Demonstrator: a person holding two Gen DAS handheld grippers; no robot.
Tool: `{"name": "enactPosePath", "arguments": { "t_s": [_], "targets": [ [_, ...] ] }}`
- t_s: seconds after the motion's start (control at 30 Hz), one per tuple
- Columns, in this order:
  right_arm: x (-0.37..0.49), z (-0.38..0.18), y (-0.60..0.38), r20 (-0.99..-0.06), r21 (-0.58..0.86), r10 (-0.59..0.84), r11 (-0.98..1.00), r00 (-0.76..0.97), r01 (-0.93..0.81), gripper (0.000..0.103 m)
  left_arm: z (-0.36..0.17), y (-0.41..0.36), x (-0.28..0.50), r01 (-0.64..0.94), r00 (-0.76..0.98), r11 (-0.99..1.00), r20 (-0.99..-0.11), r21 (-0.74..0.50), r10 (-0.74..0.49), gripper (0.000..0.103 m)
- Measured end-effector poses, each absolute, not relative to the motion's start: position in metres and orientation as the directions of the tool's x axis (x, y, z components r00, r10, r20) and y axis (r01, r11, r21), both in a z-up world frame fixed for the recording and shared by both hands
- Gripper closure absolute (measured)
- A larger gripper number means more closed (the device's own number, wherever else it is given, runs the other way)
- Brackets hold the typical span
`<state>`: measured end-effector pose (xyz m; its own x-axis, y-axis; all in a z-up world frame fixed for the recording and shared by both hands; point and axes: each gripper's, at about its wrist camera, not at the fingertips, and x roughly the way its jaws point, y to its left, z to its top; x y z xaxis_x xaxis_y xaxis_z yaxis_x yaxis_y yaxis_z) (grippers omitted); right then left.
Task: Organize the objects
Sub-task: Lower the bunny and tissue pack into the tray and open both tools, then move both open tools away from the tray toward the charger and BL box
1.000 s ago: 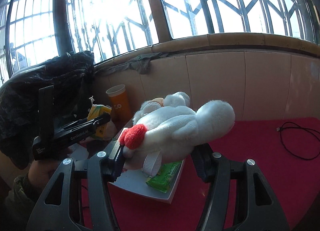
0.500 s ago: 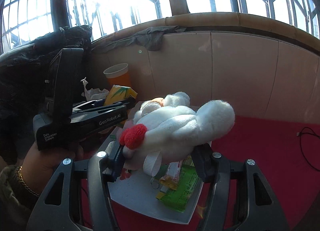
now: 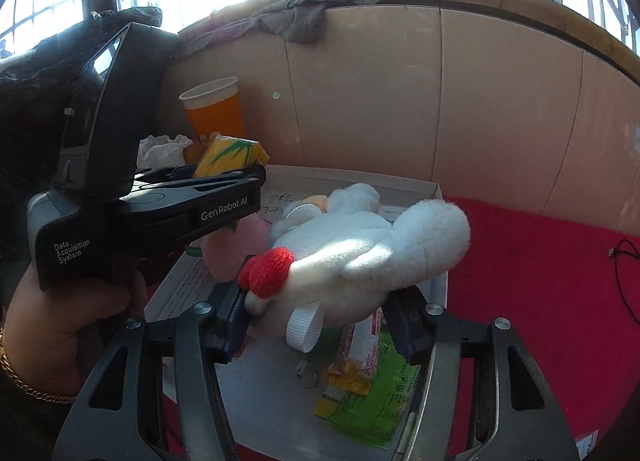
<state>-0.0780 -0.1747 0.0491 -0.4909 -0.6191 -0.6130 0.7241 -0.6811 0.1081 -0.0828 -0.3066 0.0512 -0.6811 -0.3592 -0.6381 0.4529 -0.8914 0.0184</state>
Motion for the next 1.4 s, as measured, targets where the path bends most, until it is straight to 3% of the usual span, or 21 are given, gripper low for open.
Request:
{"name": "enactPosePath", "arguments": {
  "t_s": [0.27,0.37,0.43,0.5,0.57,1.4],
  "targets": [
    [-0.061,0.041,-0.183,-0.605,0.071,-0.639,-0.637,-0.475,0.767,0.043,0.054,-0.309,-0.088,0.445,-0.690,-0.896,-0.637,0.003,-0.345,0.053],
    [-0.055,0.040,-0.184,-0.595,0.053,-0.647,-0.623,-0.476,0.781,0.035,0.056,-0.306,-0.091,0.436,-0.698,-0.900,-0.631,0.001,-0.338,0.046],
    [-0.050,0.040,-0.183,-0.588,0.049,-0.659,-0.607,-0.469,0.793,0.021,0.057,-0.303,-0.091,0.428,-0.708,-0.904,-0.621,0.000,-0.335,0.013],
    [-0.046,0.041,-0.181,-0.576,0.037,-0.666,-0.600,-0.473,0.799,0.009,0.060,-0.300,-0.089,0.428,-0.718,-0.904,-0.603,0.012,-0.348,0.000],
    [-0.043,0.042,-0.179,-0.563,0.020,-0.665,-0.606,-0.491,0.796,0.000,0.062,-0.299,-0.088,0.444,-0.714,-0.896,-0.597,0.020,-0.367,0.000],
    [-0.037,0.050,-0.149,-0.535,0.052,-0.651,-0.662,-0.539,0.748,0.000,0.085,-0.286,-0.057,0.484,-0.749,-0.875,-0.528,-0.023,-0.400,0.000]
  ]
}}
